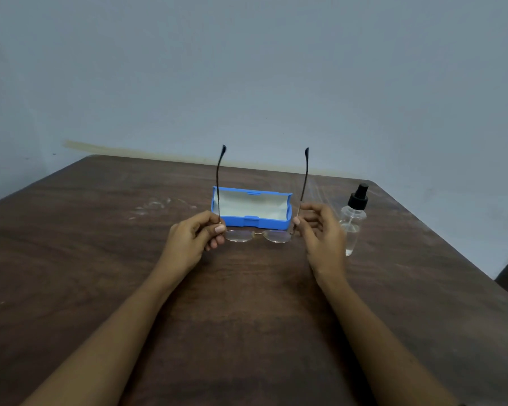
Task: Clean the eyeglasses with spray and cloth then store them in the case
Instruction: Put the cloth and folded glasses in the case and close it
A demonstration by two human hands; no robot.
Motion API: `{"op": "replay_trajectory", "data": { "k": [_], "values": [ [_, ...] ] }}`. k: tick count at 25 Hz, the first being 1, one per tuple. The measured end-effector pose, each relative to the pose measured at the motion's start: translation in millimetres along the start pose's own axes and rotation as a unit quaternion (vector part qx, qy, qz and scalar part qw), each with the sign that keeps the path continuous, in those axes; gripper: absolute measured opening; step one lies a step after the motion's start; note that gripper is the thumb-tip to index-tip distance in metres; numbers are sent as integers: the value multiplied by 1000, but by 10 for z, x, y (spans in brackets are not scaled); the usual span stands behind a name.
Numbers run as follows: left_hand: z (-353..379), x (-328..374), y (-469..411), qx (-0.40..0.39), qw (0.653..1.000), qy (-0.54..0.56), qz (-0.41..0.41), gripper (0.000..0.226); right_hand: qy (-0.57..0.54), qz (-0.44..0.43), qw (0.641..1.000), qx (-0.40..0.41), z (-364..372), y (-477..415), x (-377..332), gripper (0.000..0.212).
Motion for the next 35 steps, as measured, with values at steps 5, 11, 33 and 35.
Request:
{"op": "replay_trajectory", "data": {
  "k": [5, 11, 33, 35],
  "values": [
    [-67, 5, -26, 53, 995, -88, 5, 8, 13, -33, 999, -27, 33, 8, 41, 31],
    [-35, -4, -37, 28, 999, -43, 2, 24, 76, -57, 994, -52, 78, 5, 18, 25],
    [-102, -33, -39, 64, 998, 13, 12, 22, 124, -22, 990, -61, 88, 1, 51, 11],
    [-101, -37, -42, 66, 998, 20, 10, 21, 109, -9, 992, -63, 73, -2, 81, 8]
  ]
}}
Point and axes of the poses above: each hand's wrist, its own y-axis away from the middle knuckle, its own z-axis out of the palm, x = y × z, the point moved 7 cm from there along -y, towards the middle knuckle, and after that the axes turned 11 degrees about -x, right-handed, at the moved point
